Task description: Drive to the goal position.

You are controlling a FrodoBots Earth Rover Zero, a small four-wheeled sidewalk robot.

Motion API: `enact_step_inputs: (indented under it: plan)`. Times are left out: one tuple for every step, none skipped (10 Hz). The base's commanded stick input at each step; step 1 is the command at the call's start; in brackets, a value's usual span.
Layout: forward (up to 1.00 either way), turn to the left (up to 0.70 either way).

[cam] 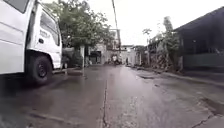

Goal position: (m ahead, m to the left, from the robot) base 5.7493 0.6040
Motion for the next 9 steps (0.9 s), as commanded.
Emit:
enact_step_inputs:
  plan:
    - [1.0, 0.27]
    - [1.0, 0.02]
    - [1.0, 0.21]
    - [1.0, 0.09]
    - [1.0, 0.15]
    - [1.0, 0.27]
    - [1.0, 0.27]
    - [1.0, 0.27]
    - [1.0, 0.27]
